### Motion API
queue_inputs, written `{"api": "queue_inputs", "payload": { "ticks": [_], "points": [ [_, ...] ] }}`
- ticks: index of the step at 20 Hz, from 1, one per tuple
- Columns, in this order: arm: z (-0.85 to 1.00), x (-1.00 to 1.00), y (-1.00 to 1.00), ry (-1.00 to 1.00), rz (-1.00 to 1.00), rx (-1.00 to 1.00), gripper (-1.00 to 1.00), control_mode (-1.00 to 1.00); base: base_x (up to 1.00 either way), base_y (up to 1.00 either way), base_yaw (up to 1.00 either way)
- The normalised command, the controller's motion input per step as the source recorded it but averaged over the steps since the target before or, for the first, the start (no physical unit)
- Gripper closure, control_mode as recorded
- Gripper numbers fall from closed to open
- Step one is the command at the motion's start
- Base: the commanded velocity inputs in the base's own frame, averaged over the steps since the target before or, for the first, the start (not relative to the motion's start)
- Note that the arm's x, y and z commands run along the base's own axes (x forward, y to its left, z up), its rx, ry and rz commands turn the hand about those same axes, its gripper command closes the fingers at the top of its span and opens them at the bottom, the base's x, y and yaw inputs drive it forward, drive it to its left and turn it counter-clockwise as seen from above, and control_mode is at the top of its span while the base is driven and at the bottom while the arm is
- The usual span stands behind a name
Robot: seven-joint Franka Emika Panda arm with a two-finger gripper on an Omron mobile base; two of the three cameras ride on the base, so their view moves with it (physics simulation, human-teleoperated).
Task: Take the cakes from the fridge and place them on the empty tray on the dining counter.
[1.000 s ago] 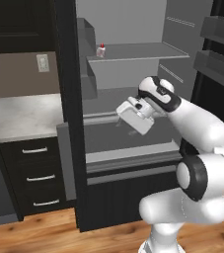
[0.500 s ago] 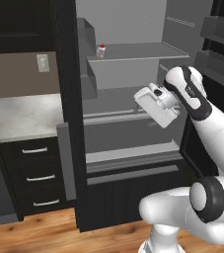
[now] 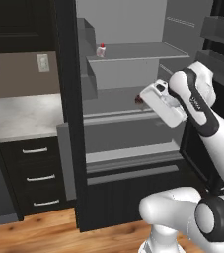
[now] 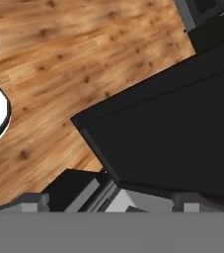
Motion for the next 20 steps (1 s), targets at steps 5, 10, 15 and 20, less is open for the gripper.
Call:
{"api": "queue_inputs", "payload": {
  "ticks": [5, 10, 15, 20],
  "points": [
    [0.13, -0.09, -0.22, 0.03, -0.33, -0.08, -1.00, -1.00, 0.00, 0.00, 0.00],
    [0.10, -0.03, -0.01, 0.00, -0.23, -0.19, -1.00, -1.00, 0.00, 0.00, 0.00],
    [0.04, -0.13, -0.04, 0.00, -0.22, -0.23, -1.00, -1.00, 0.00, 0.00, 0.00],
    [0.01, -0.06, -0.29, -0.14, -0.25, -0.19, -1.00, -1.00, 0.00, 0.00, 0.00]
  ]
}}
